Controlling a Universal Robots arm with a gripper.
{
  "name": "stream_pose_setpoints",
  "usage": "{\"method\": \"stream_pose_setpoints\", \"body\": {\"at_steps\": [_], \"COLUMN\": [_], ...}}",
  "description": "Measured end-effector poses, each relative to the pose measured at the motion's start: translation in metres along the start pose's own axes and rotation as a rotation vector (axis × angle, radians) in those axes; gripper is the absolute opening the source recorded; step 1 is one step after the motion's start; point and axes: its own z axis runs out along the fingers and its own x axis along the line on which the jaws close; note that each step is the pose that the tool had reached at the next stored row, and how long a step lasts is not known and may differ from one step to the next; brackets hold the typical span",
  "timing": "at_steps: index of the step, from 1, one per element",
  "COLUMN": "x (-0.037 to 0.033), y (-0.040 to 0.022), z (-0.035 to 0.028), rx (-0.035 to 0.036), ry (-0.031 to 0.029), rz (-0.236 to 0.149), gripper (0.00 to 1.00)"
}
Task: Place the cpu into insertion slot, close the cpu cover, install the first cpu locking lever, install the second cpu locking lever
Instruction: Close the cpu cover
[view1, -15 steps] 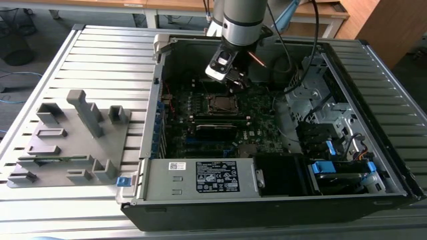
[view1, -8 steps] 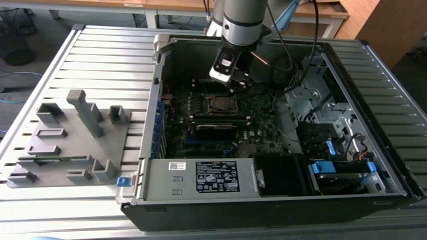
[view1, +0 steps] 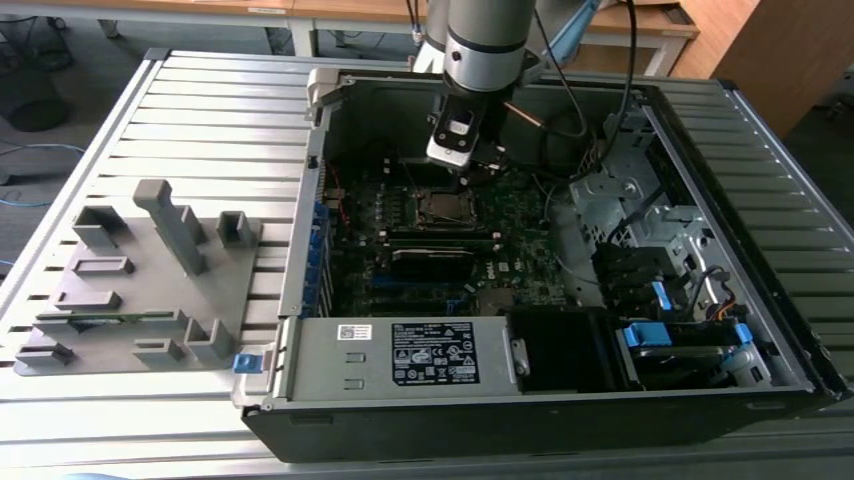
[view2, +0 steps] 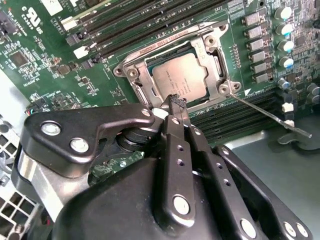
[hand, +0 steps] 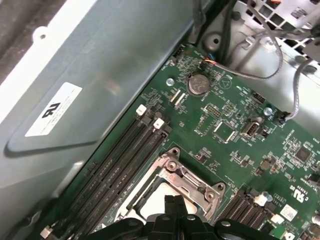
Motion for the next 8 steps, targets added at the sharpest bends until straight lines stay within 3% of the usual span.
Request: {"method": "stream_pose_setpoints", "body": {"at_steps": [8], "x": [0.0], "y": [0.0], "z": [0.0], "rx": [0.0003], "ry": [0.0006], "rz": [-0.013], "gripper": [0.11]}}
